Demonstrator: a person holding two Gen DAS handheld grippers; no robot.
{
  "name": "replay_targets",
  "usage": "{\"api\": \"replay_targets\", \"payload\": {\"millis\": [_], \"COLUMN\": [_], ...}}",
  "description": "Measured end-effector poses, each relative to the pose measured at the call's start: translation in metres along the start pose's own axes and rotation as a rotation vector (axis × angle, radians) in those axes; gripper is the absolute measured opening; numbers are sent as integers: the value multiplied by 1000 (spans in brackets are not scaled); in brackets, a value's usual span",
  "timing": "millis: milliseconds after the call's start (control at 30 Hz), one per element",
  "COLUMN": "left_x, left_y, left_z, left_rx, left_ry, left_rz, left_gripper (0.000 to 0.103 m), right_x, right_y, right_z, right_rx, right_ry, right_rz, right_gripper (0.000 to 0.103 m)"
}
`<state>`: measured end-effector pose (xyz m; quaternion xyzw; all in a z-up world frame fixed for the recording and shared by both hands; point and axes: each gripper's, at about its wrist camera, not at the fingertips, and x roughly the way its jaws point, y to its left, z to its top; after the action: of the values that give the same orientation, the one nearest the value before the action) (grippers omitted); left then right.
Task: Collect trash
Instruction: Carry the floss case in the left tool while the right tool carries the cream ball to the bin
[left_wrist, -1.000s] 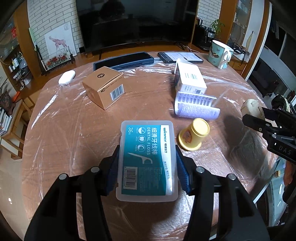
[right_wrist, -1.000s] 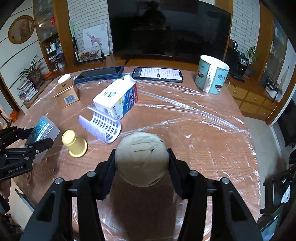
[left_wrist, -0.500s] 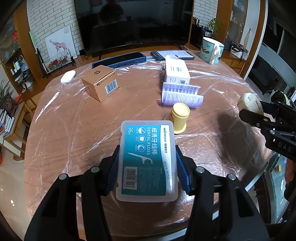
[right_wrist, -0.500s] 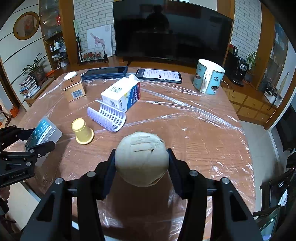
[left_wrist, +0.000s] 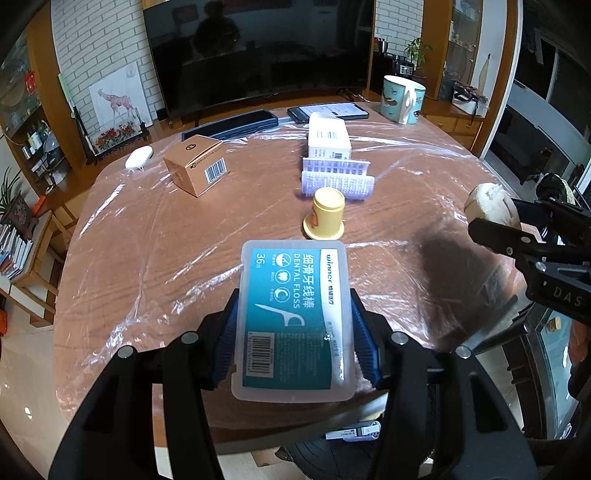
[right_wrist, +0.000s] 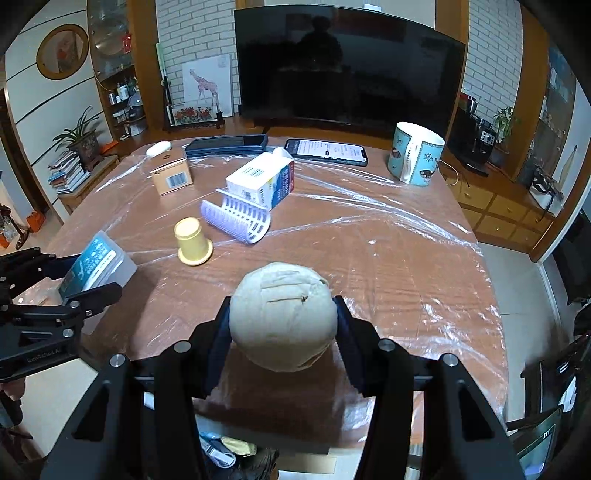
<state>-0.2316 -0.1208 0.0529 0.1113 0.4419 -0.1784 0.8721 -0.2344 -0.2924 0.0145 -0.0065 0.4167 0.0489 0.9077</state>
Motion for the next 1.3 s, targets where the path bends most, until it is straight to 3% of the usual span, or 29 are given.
{"api": "replay_targets", "payload": {"millis": [567,1300], "left_x": [-26,-34], "left_y": [-24,-53], "left_z": [-38,-82], "left_rx": [39,70], "left_ry": [-2,45], "left_rz": [-16,-25], "left_gripper": [55,55], "right_x": [-33,-47], "right_y": [23,38], "right_z": [-46,-95], "right_rx": [-9,-34], "right_ry": [43,115], "right_rz": [131,205], "right_gripper": [52,52]}}
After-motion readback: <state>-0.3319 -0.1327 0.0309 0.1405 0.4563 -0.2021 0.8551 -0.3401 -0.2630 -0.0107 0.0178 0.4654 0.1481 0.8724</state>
